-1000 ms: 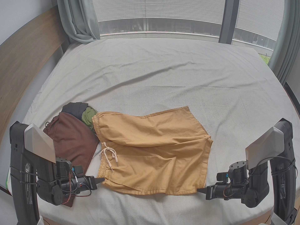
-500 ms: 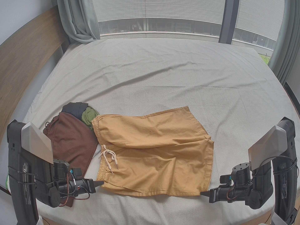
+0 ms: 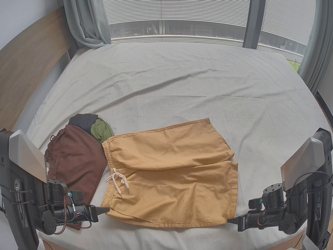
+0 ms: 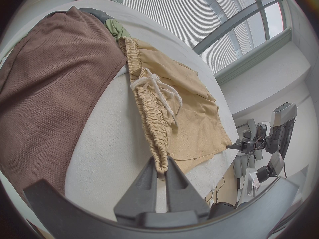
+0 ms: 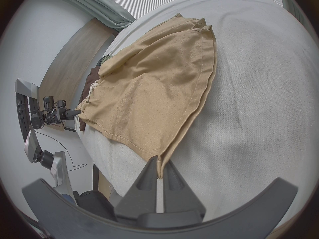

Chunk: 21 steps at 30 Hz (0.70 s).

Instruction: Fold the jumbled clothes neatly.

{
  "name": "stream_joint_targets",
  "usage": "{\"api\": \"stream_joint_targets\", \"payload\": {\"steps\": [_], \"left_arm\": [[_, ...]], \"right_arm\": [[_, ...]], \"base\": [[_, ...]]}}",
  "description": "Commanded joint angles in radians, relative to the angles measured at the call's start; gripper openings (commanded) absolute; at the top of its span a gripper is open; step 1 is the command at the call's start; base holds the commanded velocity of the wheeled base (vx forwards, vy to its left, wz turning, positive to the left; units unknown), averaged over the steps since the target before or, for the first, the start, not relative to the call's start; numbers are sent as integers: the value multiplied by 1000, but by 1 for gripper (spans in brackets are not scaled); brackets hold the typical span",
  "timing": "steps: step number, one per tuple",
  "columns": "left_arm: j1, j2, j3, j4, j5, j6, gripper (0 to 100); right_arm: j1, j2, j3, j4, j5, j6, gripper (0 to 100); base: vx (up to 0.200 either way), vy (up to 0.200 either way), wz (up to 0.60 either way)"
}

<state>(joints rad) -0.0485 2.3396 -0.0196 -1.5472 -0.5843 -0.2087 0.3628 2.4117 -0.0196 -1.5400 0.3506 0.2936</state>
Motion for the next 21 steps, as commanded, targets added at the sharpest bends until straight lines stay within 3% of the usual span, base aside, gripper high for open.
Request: {"api": "stream_joint_targets", "payload": {"steps": [1,8,21], "left_arm": [[-10,-11,20,-1,0,2,0],[-4,-3,20,1,0,19,0],[29,63,20,3,-20,137,0]], "right_arm": [[-7,-3,18,0,1,-2,0],[-8,-5,18,0,1,-7,0],[-8,-8,18,1,1,-25,0]], "base": [[0,0,0],[0,0,0],[0,0,0]]}}
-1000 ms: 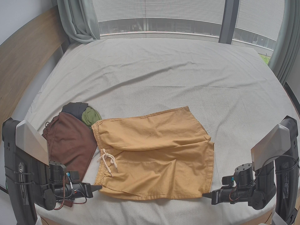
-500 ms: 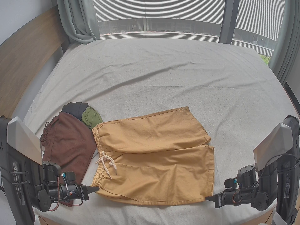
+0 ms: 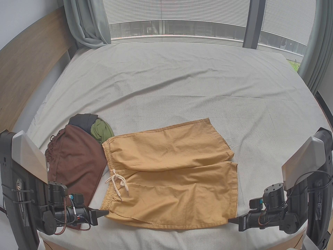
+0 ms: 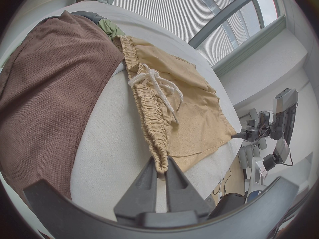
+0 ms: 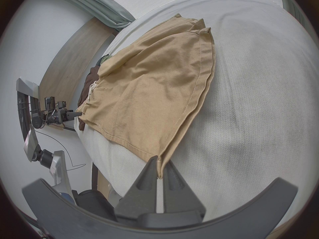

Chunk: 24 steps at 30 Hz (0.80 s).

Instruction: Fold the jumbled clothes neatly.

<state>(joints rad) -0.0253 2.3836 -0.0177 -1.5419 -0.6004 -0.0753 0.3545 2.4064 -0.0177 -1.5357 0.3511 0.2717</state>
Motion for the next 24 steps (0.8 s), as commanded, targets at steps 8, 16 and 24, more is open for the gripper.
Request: {"api": "stream_joint_targets", "payload": {"steps": [8,16,24], "left_arm": [[18,-104,7,-7,-76,-6,0],[18,-165,-41,-7,-78,-47,0],[18,-204,-111,-9,-81,-118,0]], "right_arm": [[-3,-133,16,-4,29,-2,0],[-5,-225,15,-4,31,-3,0],[-17,-296,-39,-4,32,-2,0]], "base": [[0,0,0],[0,0,0],[0,0,0]]}}
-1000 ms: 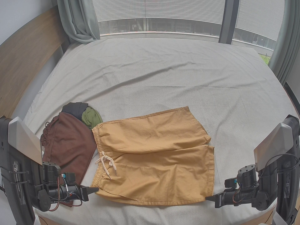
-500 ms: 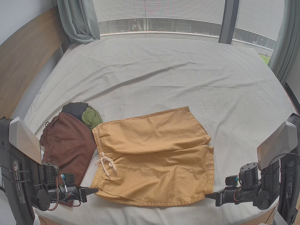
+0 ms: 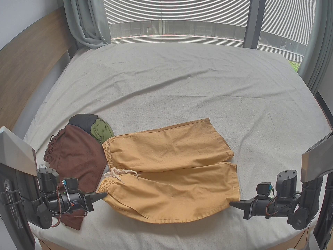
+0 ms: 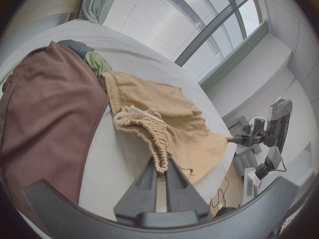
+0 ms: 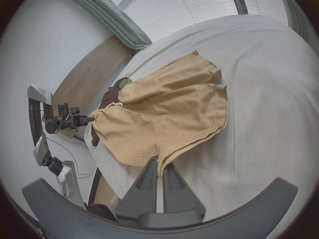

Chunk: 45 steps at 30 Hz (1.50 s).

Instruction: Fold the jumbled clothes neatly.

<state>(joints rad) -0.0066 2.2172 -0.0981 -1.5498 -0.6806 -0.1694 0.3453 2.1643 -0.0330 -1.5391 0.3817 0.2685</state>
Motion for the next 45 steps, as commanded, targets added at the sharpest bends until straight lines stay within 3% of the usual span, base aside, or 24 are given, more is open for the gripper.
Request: {"api": "stream_joint_targets", "payload": {"steps": [1,5,11,34,45], "left_arm": [[-1,-44,-38,-1,1,-35,0],[-1,-87,-78,-1,7,-110,0],[-1,-122,-75,0,9,-150,0],[5,-140,-83,-1,7,-151,0],[10,-134,-115,-1,12,-154,0]], "right_arm": [[-9,-58,-28,-1,2,1,0],[-16,-96,-47,-1,2,1,0],[-6,-139,-22,7,2,1,0],[-5,-216,-36,4,2,-2,0],[-16,-238,-168,-1,-9,47,0]], "base": [[0,0,0],[0,0,0],[0,0,0],[0,0,0],[0,0,0]]}}
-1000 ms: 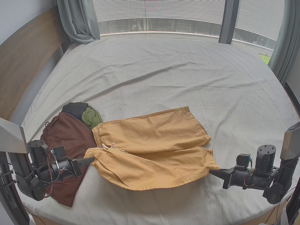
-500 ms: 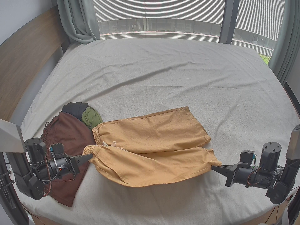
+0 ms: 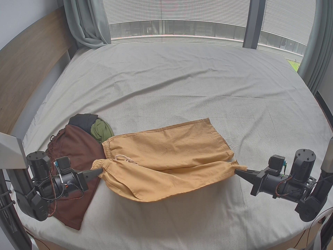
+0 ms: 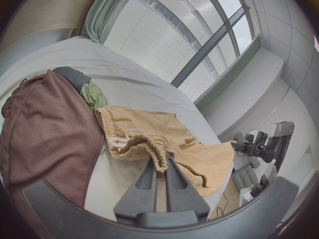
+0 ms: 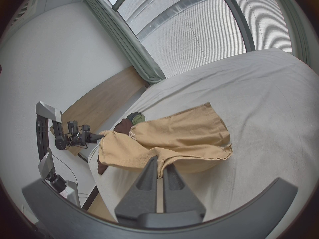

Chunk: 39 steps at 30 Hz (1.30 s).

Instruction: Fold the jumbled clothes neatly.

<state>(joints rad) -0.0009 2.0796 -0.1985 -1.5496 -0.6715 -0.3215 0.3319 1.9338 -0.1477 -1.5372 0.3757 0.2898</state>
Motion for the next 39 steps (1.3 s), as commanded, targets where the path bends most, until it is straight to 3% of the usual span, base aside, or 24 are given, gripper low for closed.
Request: {"api": "stream_joint_targets", "payload": {"steps": [1,8,17,39], "left_arm": [[4,4,-16,-1,1,-2,0],[22,10,-44,0,4,-54,0],[13,17,-87,0,73,-94,0],[16,42,-134,-1,112,-102,0]], "right_arm": [[-2,-9,-56,-3,-5,28,0],[-4,-32,-109,-3,-23,48,0],[-40,-32,-151,-3,-23,55,0],[-68,-16,-197,-3,-40,58,0]], "base": [[0,0,0],[0,0,0],[0,0,0],[0,0,0]]}}
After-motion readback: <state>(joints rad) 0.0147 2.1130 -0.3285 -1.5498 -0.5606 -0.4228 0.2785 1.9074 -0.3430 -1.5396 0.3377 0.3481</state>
